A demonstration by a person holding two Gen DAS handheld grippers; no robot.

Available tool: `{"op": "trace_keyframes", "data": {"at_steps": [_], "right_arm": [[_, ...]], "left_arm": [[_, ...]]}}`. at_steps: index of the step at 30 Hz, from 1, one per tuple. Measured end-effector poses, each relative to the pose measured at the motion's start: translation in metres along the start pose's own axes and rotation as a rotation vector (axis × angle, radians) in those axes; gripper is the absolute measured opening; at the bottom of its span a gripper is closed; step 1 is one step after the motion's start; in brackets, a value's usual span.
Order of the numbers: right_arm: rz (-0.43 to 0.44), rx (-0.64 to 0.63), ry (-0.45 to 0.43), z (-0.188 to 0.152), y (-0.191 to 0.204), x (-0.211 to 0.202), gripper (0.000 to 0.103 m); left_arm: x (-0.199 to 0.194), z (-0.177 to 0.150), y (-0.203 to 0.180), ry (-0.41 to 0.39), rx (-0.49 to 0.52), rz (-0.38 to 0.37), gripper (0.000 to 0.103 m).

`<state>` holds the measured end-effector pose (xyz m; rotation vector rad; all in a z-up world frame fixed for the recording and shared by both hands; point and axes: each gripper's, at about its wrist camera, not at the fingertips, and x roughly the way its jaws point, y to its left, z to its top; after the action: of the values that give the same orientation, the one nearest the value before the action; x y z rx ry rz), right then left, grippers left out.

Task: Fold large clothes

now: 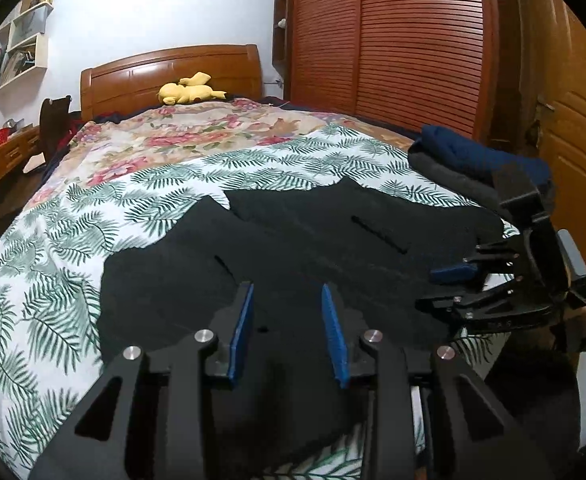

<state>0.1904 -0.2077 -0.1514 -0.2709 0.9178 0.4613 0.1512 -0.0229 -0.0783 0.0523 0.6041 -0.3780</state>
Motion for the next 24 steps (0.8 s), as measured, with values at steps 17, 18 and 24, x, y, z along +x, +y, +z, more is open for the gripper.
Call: {"op": "trace_keyframes", "data": {"at_steps": [17, 18, 24], "right_arm": [[-0.187, 0.161, -0.102, -0.027, -0.079, -0.074, 0.055], [-0.19, 0.176, -0.099, -0.03, -0.085, -0.075, 0.057], [-0.206, 0.273, -0.059, -0.046, -0.109, -0.066, 0.062]], "left_arm": [[0.039, -0.015, -0.062, 0.128, 0.067, -0.136, 0.033], [0.042, -0.016, -0.065, 0.14, 0.071, -0.141, 0.033], [0.05, -0.02, -0.069, 0.171, 0.083, -0.143, 0.033]]}}
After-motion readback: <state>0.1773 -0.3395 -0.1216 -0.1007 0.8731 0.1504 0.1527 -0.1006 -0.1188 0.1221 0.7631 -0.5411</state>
